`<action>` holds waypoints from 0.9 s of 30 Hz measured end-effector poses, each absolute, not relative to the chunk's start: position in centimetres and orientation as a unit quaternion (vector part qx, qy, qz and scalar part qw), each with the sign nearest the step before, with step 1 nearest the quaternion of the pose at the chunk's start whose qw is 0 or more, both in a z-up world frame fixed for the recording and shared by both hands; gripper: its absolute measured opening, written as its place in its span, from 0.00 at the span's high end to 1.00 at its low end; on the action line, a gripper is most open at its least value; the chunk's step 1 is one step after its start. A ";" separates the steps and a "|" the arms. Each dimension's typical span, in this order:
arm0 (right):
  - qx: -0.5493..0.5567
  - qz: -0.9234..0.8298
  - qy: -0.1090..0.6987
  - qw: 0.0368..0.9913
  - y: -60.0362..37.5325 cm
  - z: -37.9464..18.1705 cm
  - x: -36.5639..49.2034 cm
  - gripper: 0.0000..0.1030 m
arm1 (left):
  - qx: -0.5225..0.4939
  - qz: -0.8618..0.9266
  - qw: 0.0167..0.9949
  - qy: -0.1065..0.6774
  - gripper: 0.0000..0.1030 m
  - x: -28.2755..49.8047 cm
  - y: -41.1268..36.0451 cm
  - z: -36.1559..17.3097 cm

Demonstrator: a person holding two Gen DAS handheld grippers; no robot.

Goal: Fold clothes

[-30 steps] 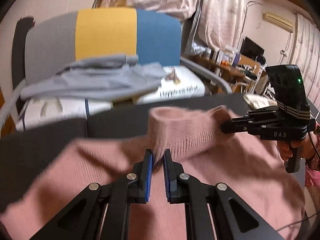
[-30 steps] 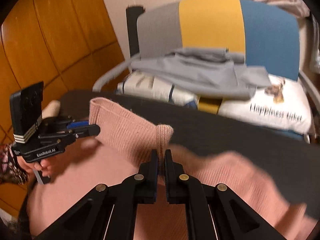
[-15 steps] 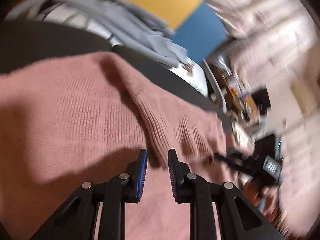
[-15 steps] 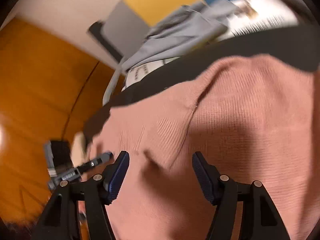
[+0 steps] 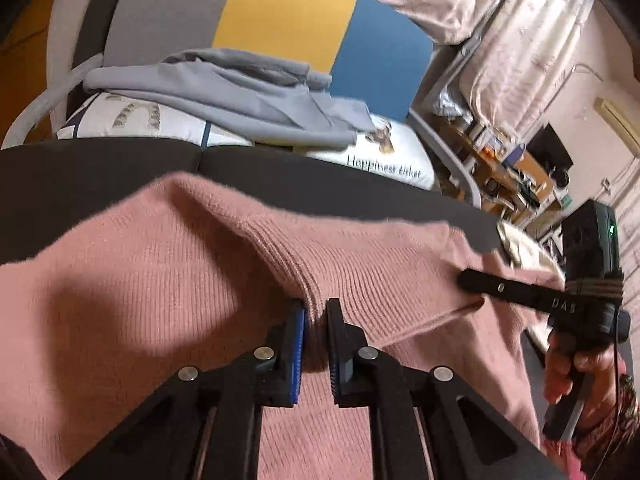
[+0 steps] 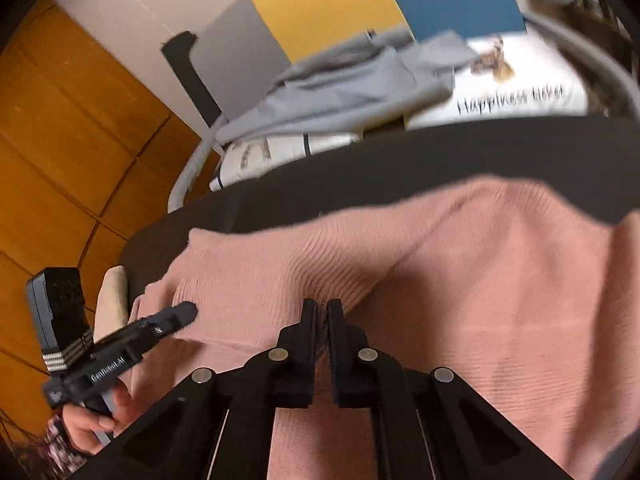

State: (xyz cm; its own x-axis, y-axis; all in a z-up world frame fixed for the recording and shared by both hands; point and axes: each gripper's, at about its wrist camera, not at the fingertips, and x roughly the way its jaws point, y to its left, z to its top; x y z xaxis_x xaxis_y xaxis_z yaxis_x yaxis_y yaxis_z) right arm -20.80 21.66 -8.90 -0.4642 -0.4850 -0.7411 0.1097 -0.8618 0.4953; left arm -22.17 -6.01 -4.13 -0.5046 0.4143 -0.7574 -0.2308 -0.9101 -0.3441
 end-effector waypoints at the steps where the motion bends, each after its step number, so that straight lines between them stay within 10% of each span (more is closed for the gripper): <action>1: 0.490 -0.833 -0.189 0.175 21.7 -9.2 -20.6 0.95 | -0.470 0.860 0.184 -0.082 0.92 -22.1 -5.6 -4.7; 12: 0.498 -0.841 -0.141 0.157 21.7 -10.2 -21.4 0.78 | -0.356 0.934 0.032 0.026 0.90 -18.4 -4.8 -1.0; 27: 0.459 -0.880 -0.064 0.103 22.1 -9.5 -27.4 0.85 | -0.405 0.894 0.151 0.114 0.85 -19.8 3.8 -7.5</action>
